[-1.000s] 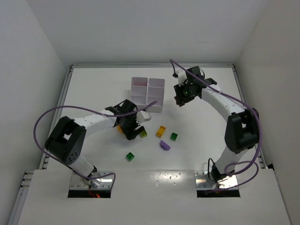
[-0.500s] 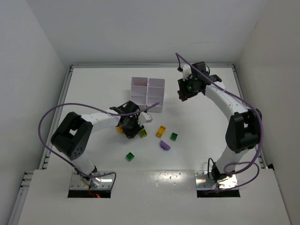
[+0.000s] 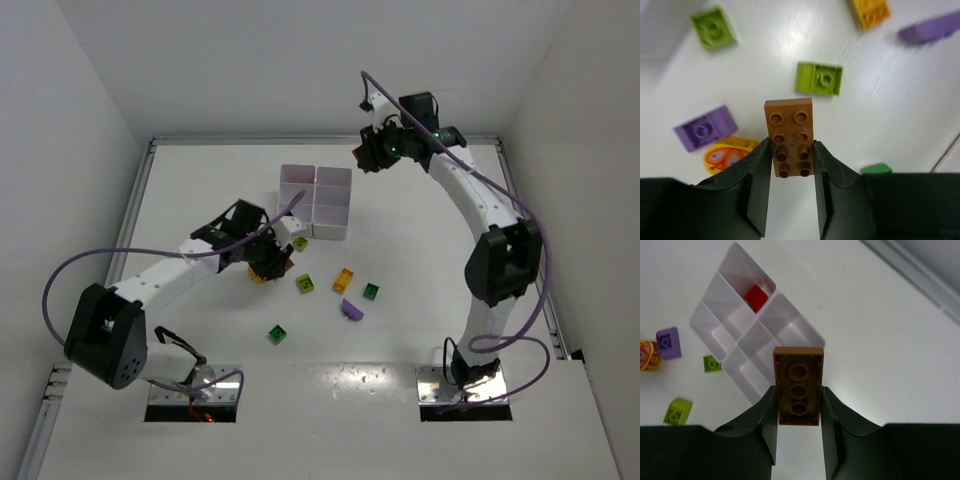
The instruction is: Sort the legos into containers by color
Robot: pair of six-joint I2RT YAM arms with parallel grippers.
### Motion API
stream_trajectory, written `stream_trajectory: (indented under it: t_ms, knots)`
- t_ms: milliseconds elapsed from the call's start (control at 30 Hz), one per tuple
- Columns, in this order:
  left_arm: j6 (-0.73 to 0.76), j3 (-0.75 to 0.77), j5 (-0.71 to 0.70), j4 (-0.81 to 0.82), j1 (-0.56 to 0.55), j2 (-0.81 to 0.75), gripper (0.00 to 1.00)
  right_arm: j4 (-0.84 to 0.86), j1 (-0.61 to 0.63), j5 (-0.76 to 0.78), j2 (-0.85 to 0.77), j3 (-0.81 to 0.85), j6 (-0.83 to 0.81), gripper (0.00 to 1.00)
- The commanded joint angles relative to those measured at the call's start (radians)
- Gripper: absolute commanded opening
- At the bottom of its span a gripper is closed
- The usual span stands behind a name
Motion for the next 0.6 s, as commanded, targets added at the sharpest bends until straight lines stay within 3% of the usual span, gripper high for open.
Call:
stream_trajectory:
  t_ms: [0,133,233,567]
  knots:
    - [-0.077,0.078,0.124,0.004,0.045,-0.059,0.11,0.008,0.028,-0.097,0.114,0.161,-0.122,0.03]
    - [-0.147,0.147,0.170,0.004,0.099,-0.059,0.11,-0.053,0.081,-0.076,0.212,0.288,-0.237,0.03]
    - [-0.171,0.168,0.179,0.004,0.127,-0.059,0.11,-0.053,0.107,-0.067,0.249,0.289,-0.314,0.03]
    - [-0.202,0.204,0.224,0.004,0.260,-0.021,0.11,0.155,0.172,0.098,0.191,0.083,-0.466,0.04]
